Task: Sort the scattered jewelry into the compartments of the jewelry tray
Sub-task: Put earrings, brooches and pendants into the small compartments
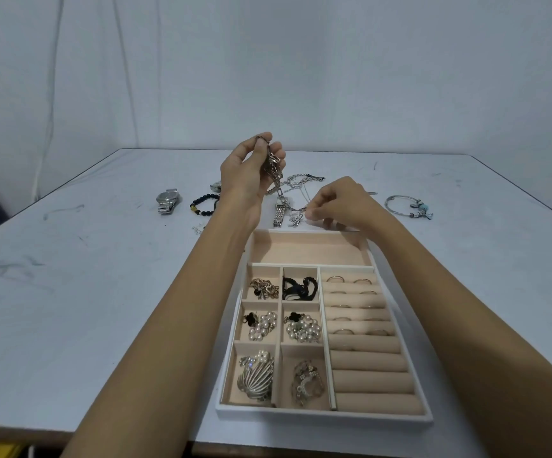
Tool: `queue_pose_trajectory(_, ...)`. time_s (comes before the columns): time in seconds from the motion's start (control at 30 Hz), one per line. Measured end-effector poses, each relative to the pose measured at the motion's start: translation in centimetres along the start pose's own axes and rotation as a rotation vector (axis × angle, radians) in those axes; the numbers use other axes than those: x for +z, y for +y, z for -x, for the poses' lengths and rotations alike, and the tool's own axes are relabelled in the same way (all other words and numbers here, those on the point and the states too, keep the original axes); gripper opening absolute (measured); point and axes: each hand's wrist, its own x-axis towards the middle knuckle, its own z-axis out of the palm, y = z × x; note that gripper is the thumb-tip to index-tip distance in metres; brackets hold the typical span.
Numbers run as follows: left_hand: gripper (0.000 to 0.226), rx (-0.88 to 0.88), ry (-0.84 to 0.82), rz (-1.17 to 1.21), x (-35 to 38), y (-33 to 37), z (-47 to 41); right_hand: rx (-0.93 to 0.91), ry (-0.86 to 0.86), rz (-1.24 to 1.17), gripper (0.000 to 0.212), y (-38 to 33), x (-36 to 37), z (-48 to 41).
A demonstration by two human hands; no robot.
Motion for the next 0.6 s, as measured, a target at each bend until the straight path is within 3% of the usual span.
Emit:
queue_pose_trajectory(0.1,0.016,-0.007,0.002,0.011,-0.1,0.0,0.0,0.01,0.017,-0.036,0.008,0.2,-0.1,0.0)
queue_pose_trajectory(0.23,0.016,-0.009,-0.002,0.013,0.0,0.1,0.0,-0.016,0.065,0.18,0.035,0.3,1.5,-0.5)
queue_pose_trajectory(0.37,0.016,-0.006,0.005,0.01,-0.1,0.0,-0.1,-0.008,0.111,0.301,0.014,0.0,2.3,-0.4)
queue_pose_trajectory(0.6,0.016,-0.01,0.007,-0.005,-0.5,-0.3,-0.4,-0.002,0.09,-0.057,0.006,-0.7,-0.1,-0.1)
